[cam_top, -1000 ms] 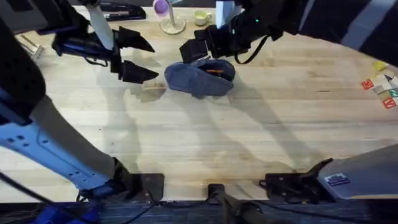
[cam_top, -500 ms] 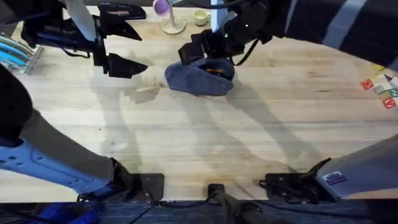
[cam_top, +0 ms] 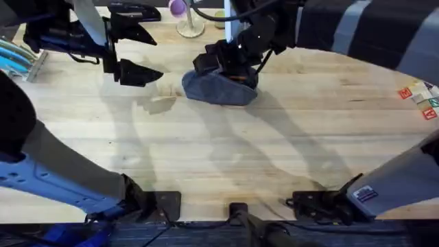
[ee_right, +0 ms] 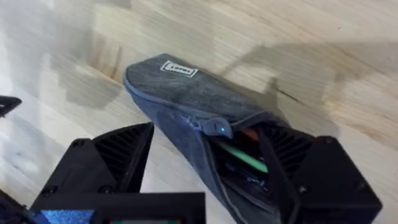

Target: Unzip the bag, pick up the pens from the table one at a time and place them inside, then zip the bag closed.

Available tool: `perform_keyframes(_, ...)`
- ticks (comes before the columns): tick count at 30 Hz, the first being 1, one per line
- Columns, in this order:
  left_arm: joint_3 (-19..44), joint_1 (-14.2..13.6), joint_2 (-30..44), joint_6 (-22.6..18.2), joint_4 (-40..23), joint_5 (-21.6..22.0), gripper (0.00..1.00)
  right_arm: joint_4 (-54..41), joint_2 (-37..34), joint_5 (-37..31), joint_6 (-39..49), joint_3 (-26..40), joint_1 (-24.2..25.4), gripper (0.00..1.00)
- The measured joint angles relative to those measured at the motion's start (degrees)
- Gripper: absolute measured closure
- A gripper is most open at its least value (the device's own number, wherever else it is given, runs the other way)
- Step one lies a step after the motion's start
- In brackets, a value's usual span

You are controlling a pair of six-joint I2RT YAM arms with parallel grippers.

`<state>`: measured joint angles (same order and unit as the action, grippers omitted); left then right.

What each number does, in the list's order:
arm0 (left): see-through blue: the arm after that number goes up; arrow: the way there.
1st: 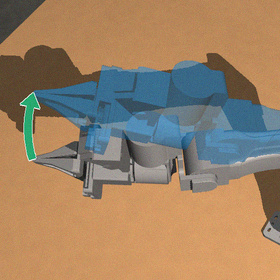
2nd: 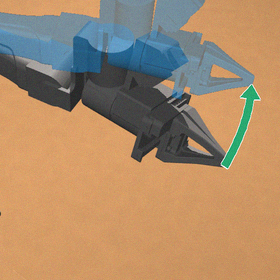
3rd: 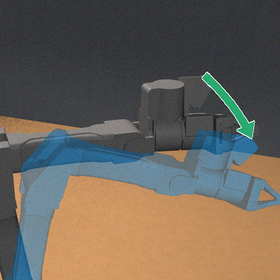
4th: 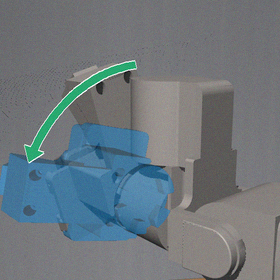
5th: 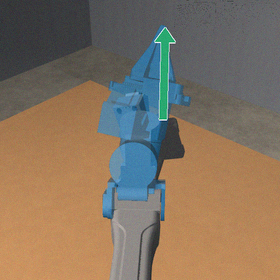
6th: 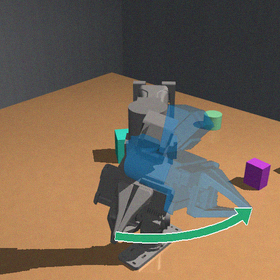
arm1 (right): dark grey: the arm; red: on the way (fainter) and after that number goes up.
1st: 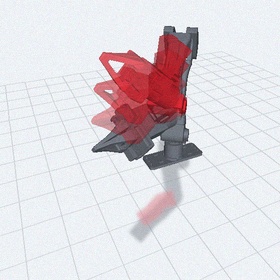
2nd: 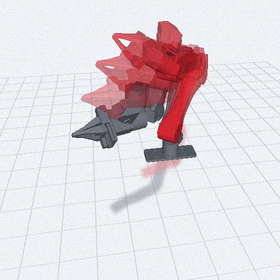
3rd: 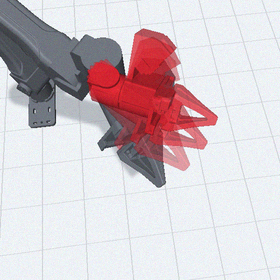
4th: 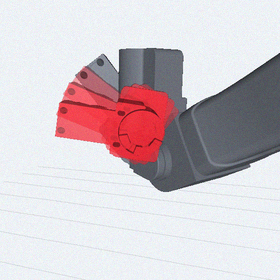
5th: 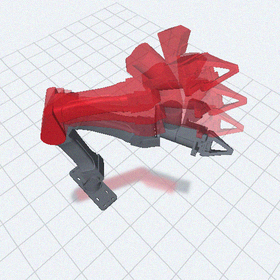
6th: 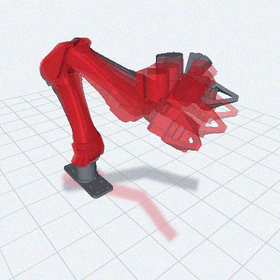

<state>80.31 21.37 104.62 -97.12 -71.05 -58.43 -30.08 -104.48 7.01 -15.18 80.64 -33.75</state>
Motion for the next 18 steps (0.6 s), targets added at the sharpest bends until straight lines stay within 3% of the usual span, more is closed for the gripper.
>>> perform_keyframes(3, 0.0, 0.0, 0.0, 0.0, 0.0, 0.0, 0.006, 0.3, 0.0, -1.2, -1.6, 0.0, 0.0, 0.024)
perform_keyframes(8, 0.0, 0.0, 0.0, 0.0, 0.0, 0.0, 0.006, 0.2, 0.0, -3.1, -3.4, 0.0, -0.2, 0.321)
perform_keyframes(14, 0.0, 0.0, 0.0, 0.0, 0.0, 0.0, 0.006, 0.3, 0.0, -3.6, -4.8, 0.0, -0.2, 0.512)
perform_keyframes(18, 0.0, 0.0, 0.0, 0.0, 0.0, 0.0, 0.006, 0.5, 0.0, -3.6, -5.6, 0.0, -0.2, 0.73)
